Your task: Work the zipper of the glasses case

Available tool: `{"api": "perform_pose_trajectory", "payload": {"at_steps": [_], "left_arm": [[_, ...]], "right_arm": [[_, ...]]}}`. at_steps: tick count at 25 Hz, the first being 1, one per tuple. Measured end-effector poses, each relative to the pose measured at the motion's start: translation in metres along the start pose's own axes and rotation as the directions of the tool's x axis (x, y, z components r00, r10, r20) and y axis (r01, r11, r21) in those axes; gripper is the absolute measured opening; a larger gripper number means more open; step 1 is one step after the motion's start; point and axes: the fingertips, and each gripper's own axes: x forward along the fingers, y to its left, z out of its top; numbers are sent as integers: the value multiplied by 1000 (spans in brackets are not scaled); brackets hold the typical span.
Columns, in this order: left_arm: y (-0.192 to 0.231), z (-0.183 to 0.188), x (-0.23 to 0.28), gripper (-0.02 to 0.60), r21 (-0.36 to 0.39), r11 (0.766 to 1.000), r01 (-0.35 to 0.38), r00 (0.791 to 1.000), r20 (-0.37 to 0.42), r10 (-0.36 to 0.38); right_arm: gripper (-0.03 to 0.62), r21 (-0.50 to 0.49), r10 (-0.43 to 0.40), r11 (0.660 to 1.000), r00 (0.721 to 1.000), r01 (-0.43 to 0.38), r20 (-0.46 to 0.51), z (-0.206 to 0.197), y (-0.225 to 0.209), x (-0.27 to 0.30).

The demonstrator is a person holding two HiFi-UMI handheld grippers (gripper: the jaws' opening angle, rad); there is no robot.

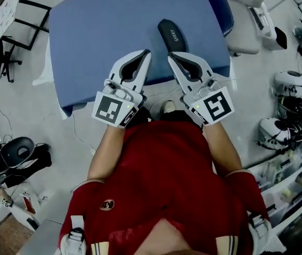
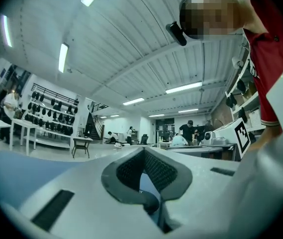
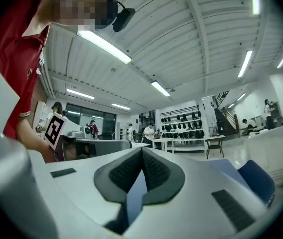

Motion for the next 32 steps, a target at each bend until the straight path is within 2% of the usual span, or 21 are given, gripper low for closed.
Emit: {"api": "perform_pose_trajectory", "payload": {"at_steps": [4, 10, 21, 32], "left_arm": [[-18, 4, -9, 8, 20, 999, -49, 999, 19, 48], [-19, 13, -23, 8, 29, 998, -57, 998, 36, 56], [-8, 26, -45, 8, 23, 1000, -12, 997, 81, 11], [-3, 30, -48, 8, 14, 999, 40, 994, 102, -41]], "right_arm": [[-2, 22, 55, 998, 998, -55, 23, 1, 8, -10], [-2, 40, 63, 997, 997, -65, 51, 11, 23, -6], [-2, 19, 17, 1000, 998, -18, 56, 14, 49, 2], [-2, 11, -20, 1000, 999, 20, 49, 12, 54, 8]]}}
